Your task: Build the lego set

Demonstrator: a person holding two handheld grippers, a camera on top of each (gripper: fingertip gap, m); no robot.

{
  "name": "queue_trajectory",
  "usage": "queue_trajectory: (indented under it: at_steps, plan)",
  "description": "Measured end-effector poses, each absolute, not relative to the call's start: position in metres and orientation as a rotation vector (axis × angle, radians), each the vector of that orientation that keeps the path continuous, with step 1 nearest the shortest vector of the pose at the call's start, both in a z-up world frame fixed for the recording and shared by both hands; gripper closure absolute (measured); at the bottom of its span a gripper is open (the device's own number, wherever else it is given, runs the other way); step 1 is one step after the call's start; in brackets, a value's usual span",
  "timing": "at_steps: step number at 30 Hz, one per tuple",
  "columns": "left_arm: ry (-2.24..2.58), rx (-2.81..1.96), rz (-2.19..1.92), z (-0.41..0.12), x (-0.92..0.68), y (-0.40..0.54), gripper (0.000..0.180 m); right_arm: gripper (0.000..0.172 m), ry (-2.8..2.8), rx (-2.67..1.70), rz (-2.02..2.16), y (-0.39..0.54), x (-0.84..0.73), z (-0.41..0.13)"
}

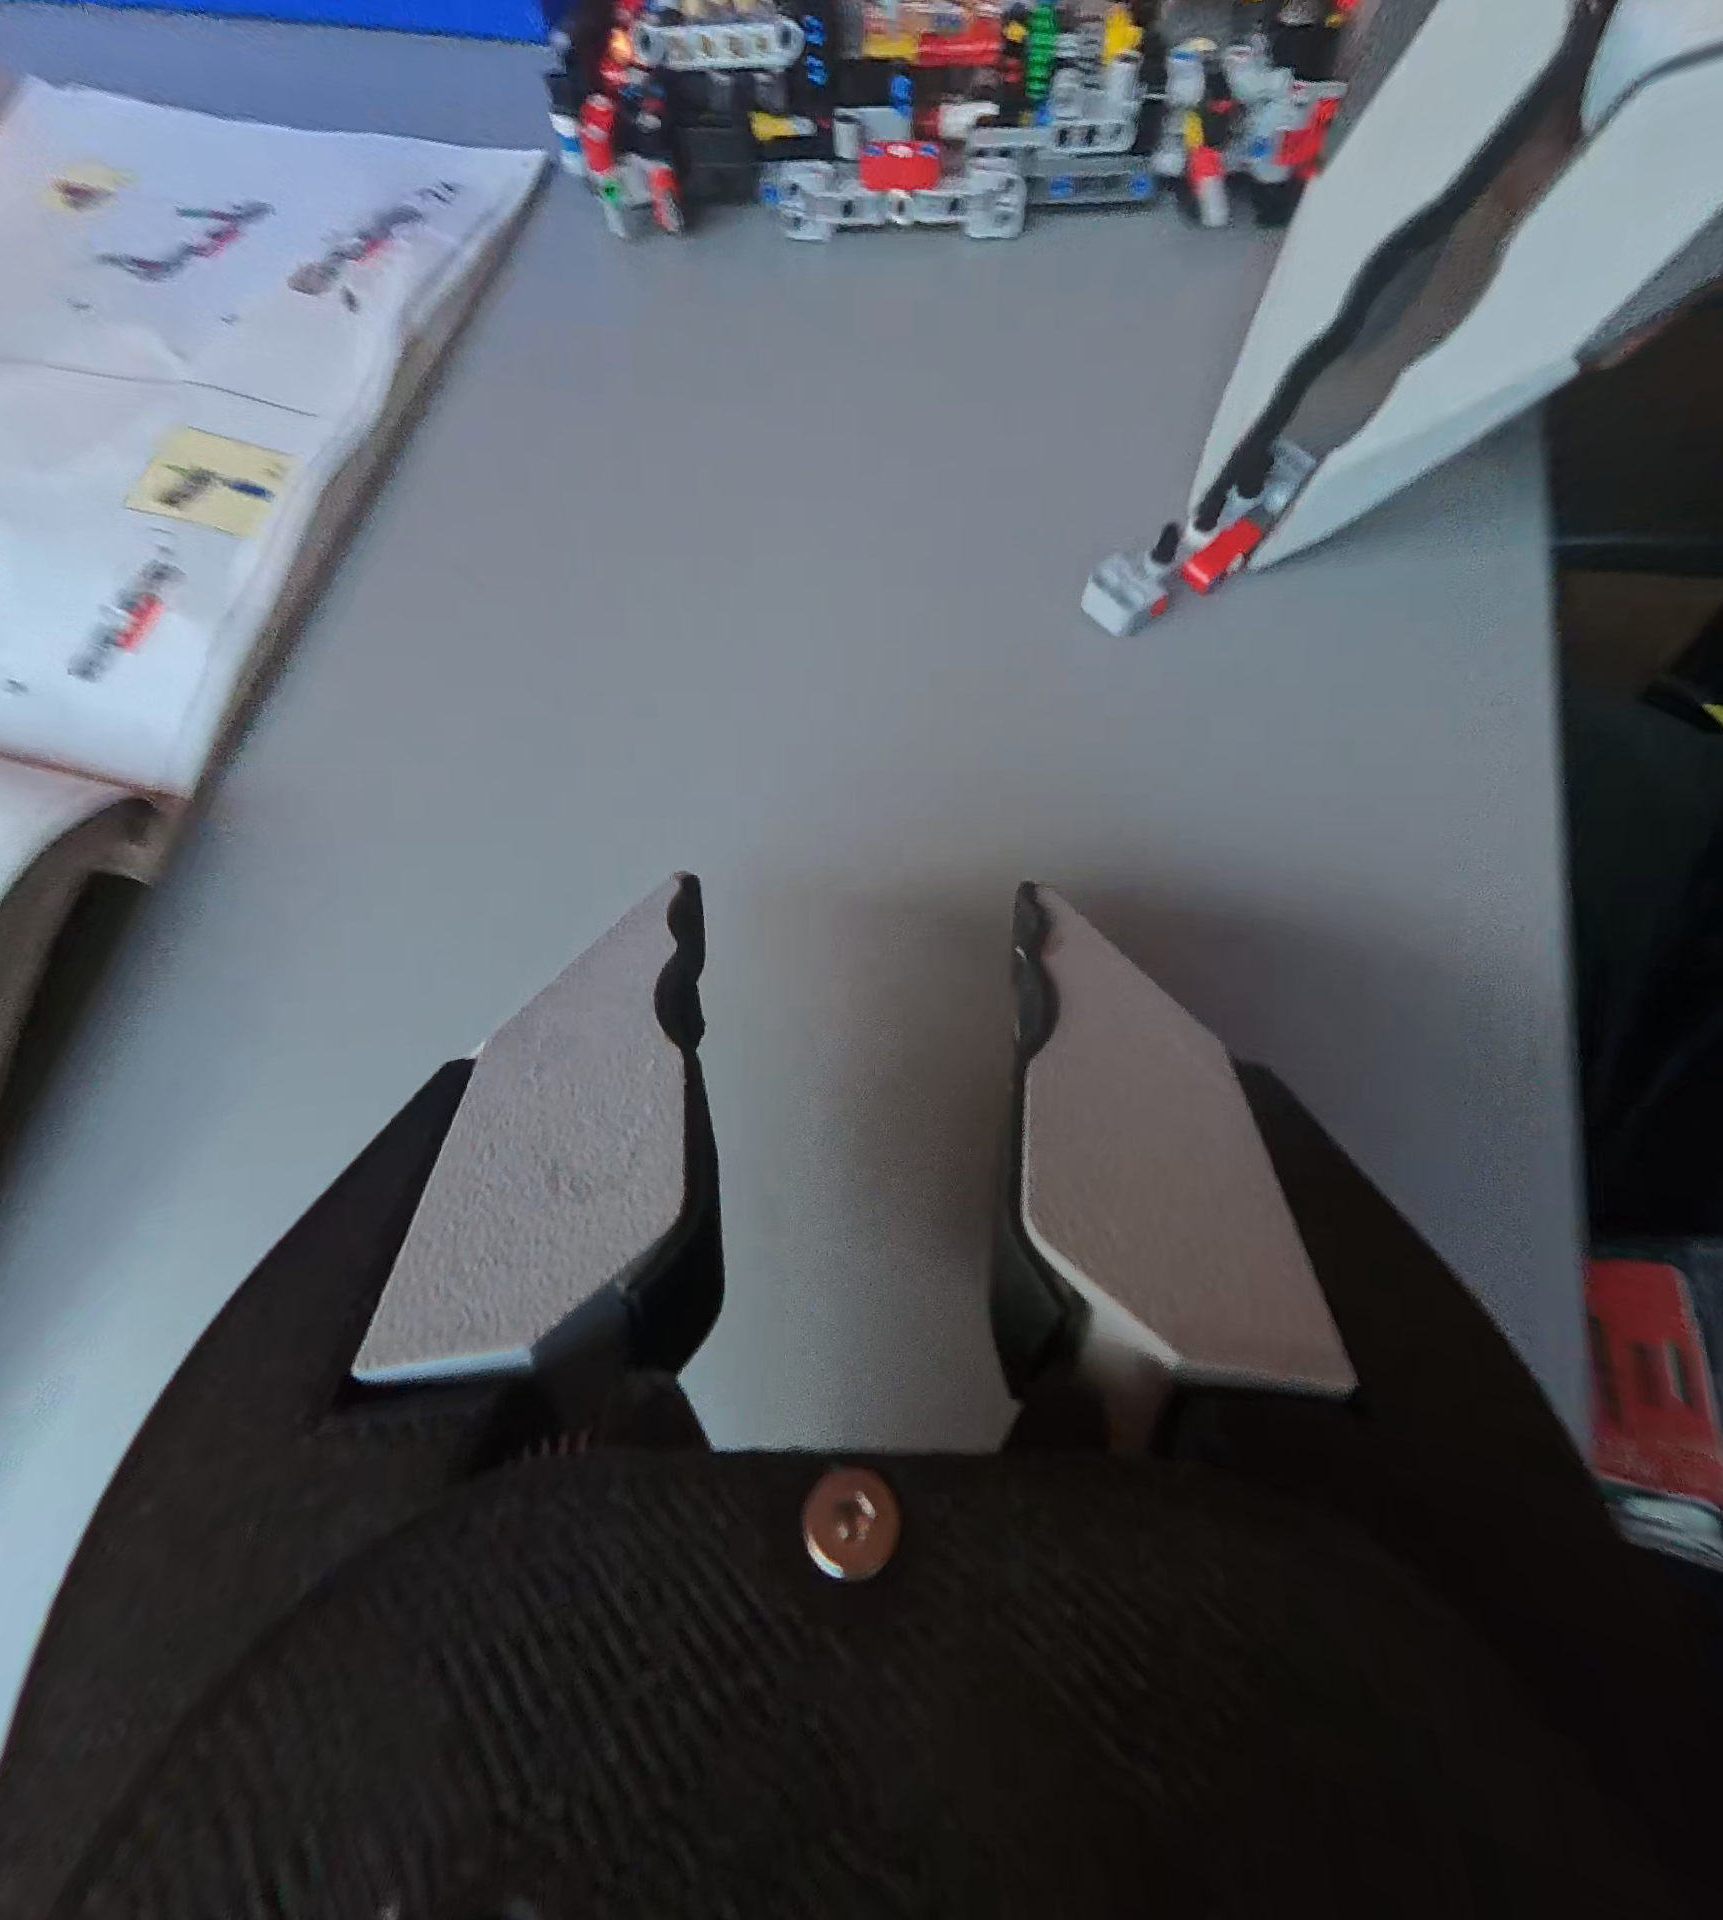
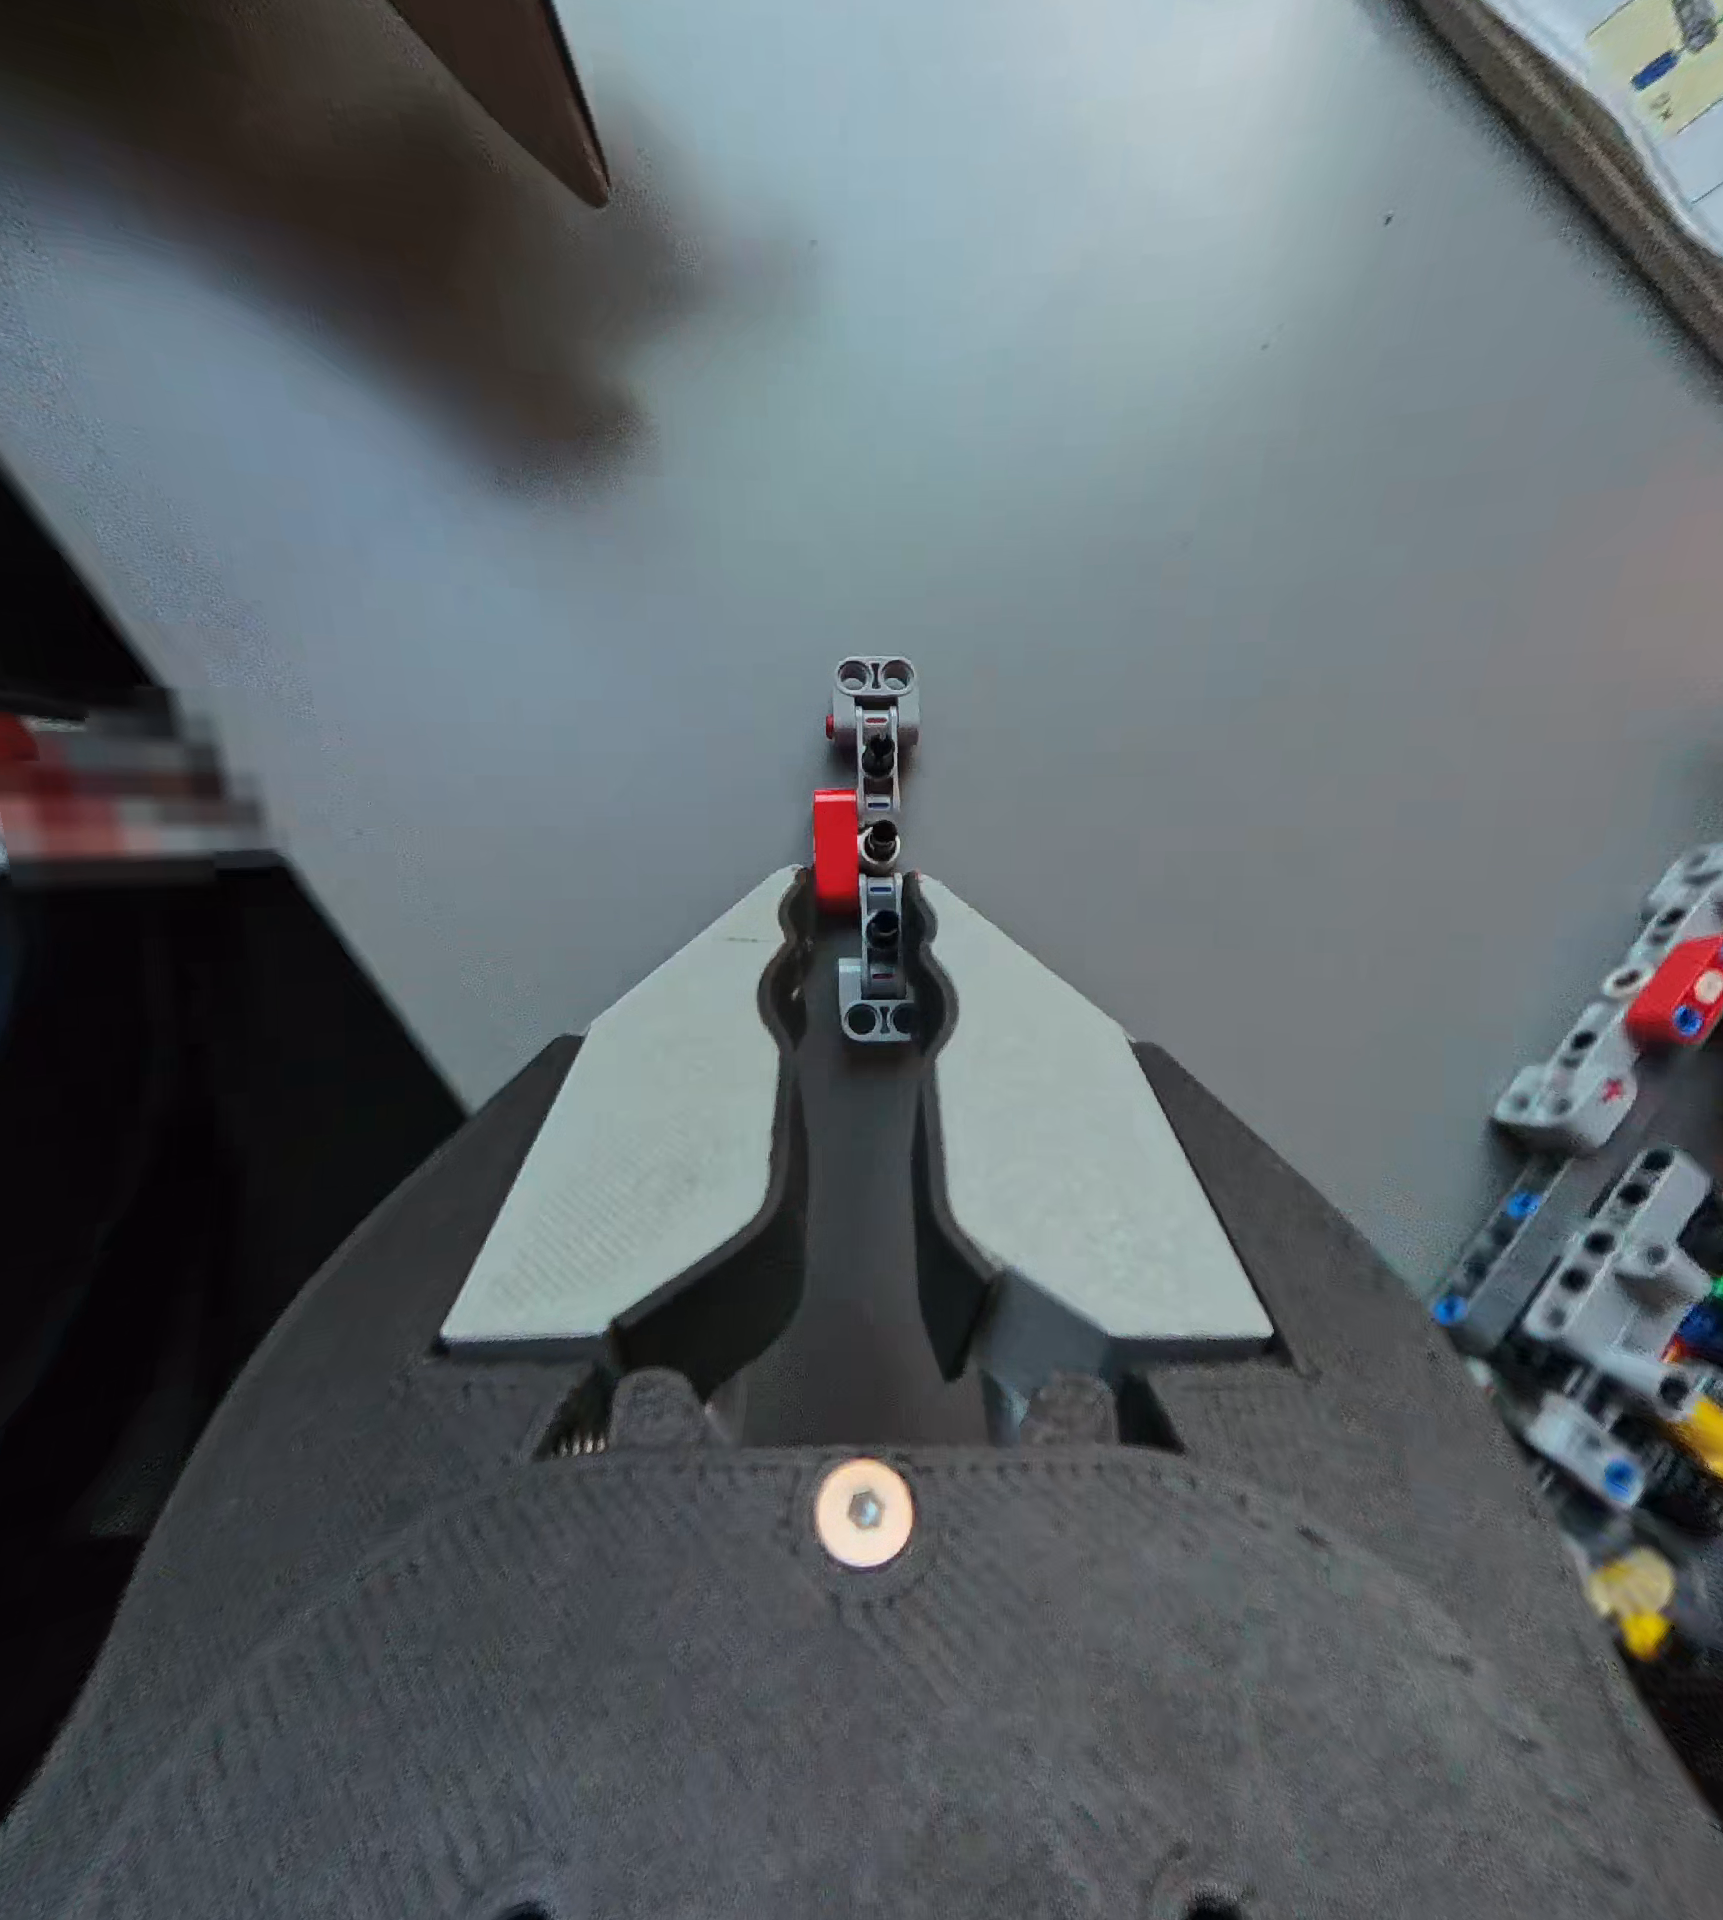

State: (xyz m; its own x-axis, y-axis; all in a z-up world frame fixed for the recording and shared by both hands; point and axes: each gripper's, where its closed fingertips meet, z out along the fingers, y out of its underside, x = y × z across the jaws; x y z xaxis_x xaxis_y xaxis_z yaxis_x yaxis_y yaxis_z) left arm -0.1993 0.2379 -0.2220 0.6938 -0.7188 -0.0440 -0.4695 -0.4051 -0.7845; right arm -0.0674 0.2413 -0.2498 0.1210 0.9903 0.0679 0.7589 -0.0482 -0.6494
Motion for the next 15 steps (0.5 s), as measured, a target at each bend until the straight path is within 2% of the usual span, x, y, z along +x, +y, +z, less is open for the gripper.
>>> queue_trajectory:
  at_steps: [5,8,10,15]
  plan:
    - [0.961,-2.085,-0.195,-0.196,-0.208,0.334,0.129,0.157,-1.711,-1.872,0.553,0.264,-0.106,-0.25]
    - [1.019,-2.128,-0.18,-0.196,-0.199,0.392,0.124,0.157,-1.69,-1.864,0.635,0.268,-0.11,-0.249]
    - [1.016,-2.182,-0.095,-0.203,-0.199,0.43,0.114,0.157,-1.655,-1.845,0.701,0.269,-0.11,-0.248]
    - [1.053,-2.233,-0.063,-0.227,-0.179,0.467,0.109,0.156,-1.647,-1.806,0.765,0.267,-0.107,-0.248]
